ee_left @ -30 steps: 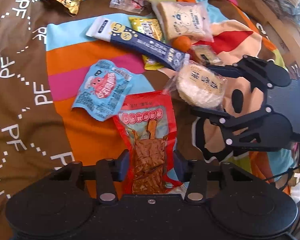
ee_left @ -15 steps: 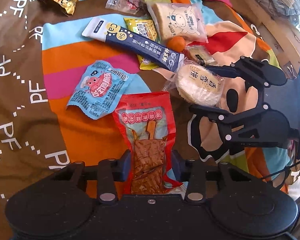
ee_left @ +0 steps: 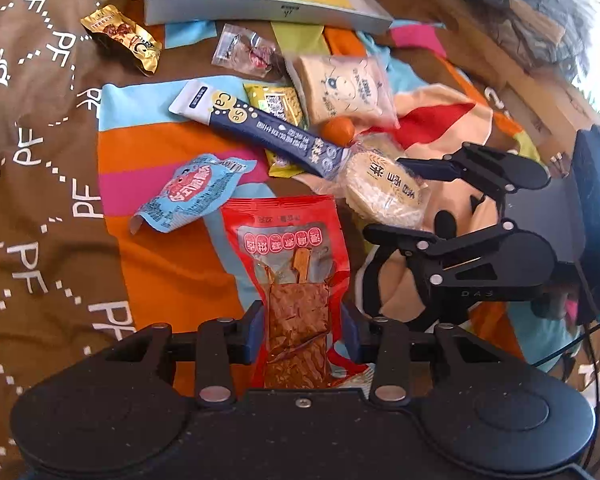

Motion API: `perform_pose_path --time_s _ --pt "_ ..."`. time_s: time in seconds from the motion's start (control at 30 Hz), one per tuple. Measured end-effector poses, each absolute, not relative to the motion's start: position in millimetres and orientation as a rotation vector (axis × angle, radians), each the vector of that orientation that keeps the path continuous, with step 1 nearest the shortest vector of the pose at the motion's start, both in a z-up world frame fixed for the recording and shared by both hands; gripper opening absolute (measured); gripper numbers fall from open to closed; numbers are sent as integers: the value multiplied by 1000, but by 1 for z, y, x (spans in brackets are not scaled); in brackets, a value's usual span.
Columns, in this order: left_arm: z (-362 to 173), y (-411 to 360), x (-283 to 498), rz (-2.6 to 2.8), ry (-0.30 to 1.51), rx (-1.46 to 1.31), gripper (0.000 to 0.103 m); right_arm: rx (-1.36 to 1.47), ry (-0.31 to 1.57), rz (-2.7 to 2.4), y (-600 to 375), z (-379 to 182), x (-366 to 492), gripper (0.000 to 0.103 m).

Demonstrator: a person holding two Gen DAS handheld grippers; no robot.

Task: Organize snacks
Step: 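Close the left tool on the red bag while the right tool grips the rice cracker, lift both, then carry the red bag into the tray with the left tool while the right tool drops the rice cracker there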

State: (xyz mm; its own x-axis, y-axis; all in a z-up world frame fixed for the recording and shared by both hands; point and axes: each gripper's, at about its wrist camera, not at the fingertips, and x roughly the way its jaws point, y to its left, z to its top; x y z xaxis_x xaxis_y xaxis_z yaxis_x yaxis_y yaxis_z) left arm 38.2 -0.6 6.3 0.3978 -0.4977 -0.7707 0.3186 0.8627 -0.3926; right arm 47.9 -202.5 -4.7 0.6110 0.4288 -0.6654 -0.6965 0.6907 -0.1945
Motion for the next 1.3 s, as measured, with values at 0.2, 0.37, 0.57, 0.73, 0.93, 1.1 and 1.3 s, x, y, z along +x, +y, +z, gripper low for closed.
perform_pose_path --time_s 0.2,0.37,0.57,0.73,0.93,1.1,1.3 --pt "11 -5 36 -552 1025 -228 41 -450 609 660 -208 -3 51 75" --pt "21 -11 42 -566 956 -194 42 -419 585 610 -219 4 62 75" --pt "35 -13 70 -525 868 -184 42 -379 570 563 -225 9 82 75" --pt "40 -11 85 -490 827 -181 42 -384 558 562 -227 5 86 74" --pt "52 -6 110 -448 769 -163 42 -434 482 556 -226 10 84 74" --pt "75 2 151 -389 678 -178 42 -459 402 547 -217 37 112 74" --pt "100 9 217 -271 599 -173 42 -540 291 530 -205 71 169 75"
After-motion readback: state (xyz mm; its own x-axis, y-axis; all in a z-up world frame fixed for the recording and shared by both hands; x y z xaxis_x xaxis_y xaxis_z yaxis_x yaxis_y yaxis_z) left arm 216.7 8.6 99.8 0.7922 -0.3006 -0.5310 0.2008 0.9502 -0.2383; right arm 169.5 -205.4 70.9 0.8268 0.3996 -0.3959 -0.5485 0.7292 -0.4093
